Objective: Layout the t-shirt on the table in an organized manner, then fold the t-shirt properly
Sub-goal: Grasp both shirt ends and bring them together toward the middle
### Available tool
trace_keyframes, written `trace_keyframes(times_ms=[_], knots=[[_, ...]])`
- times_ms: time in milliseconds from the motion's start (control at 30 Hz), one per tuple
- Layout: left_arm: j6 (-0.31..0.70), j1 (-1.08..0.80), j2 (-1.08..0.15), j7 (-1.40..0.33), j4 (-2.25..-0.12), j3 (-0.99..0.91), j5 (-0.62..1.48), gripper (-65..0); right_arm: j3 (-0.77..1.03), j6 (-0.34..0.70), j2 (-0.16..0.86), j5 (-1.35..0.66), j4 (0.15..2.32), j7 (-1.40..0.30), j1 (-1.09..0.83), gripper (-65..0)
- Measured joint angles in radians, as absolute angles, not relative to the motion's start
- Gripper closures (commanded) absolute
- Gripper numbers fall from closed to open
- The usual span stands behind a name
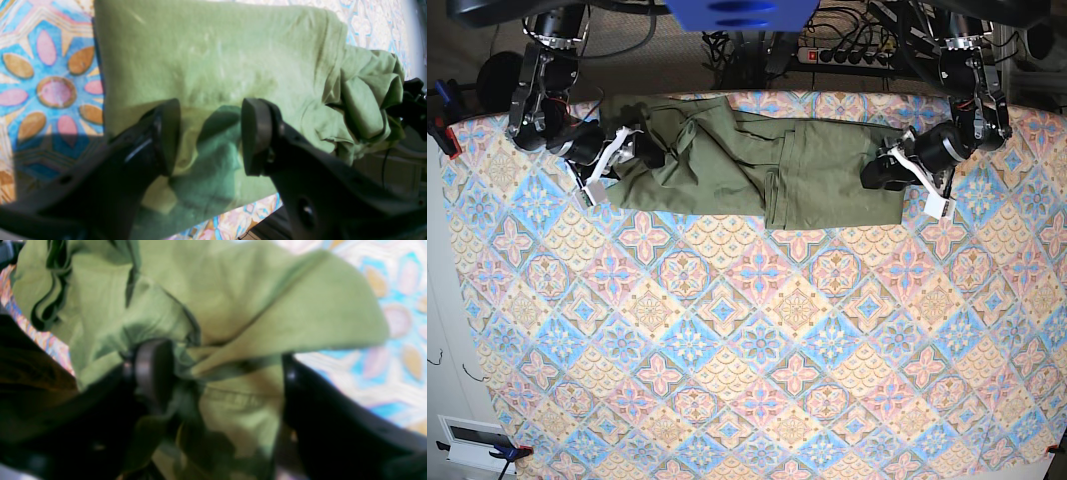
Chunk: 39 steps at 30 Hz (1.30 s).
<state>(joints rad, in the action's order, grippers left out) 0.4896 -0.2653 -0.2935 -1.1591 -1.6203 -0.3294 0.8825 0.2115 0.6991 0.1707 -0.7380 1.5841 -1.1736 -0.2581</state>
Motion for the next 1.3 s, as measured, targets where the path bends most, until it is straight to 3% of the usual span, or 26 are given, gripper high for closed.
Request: trace_keyframes(times_ms=[133,200,367,600,867,1167,1233,1300], knots=[[0.489,-0.259,-0.294,-1.16,-1.62,-0.329,0.882,-27.6,0.211,0.699,0.164,-0.734,1.578,-1.195,-0.261,-6.9],[0.49,-0.254,-0.294,-1.159,-1.62,-0.329,0.883,-27.6,0.209,0.699,0.163,-0.731,1.578,-1.198,-0.261,0.0],[0.49,-0.252,-0.286,-1.16,-1.62,-0.332,0.885,-27.6,0.211,0.7,0.164,-0.725,1.576,-1.208,-0.245,0.0],[0.49,-0.25,-0.255,-1.159,-1.619,-0.331,0.888,-27.6,0.276,0.697,0.171,-0.68,1.502,-1.219,-0.074,0.0],[0.489,-0.206,-0.226,-1.156,-1.619,-0.329,0.881,-27.6,0.282,0.699,0.181,-0.452,1.425,-1.228,0.057,0.0],[0.482,-0.129,-0.219,-1.158,-1.572,-0.247,0.798,-27.3,0.277,0.696,0.183,-0.4,1.434,-1.198,0.064,-0.2],[0.482,-0.124,-0.222,-1.152,-1.57,-0.223,0.771,-24.0,0.275,0.696,0.183,-0.395,1.476,-1.203,0.057,-0.2],[0.483,-0.126,-0.221,-1.156,-1.57,-0.2,0.738,-15.6,0.258,0.694,0.182,-0.388,1.55,-1.206,0.05,-0.2]])
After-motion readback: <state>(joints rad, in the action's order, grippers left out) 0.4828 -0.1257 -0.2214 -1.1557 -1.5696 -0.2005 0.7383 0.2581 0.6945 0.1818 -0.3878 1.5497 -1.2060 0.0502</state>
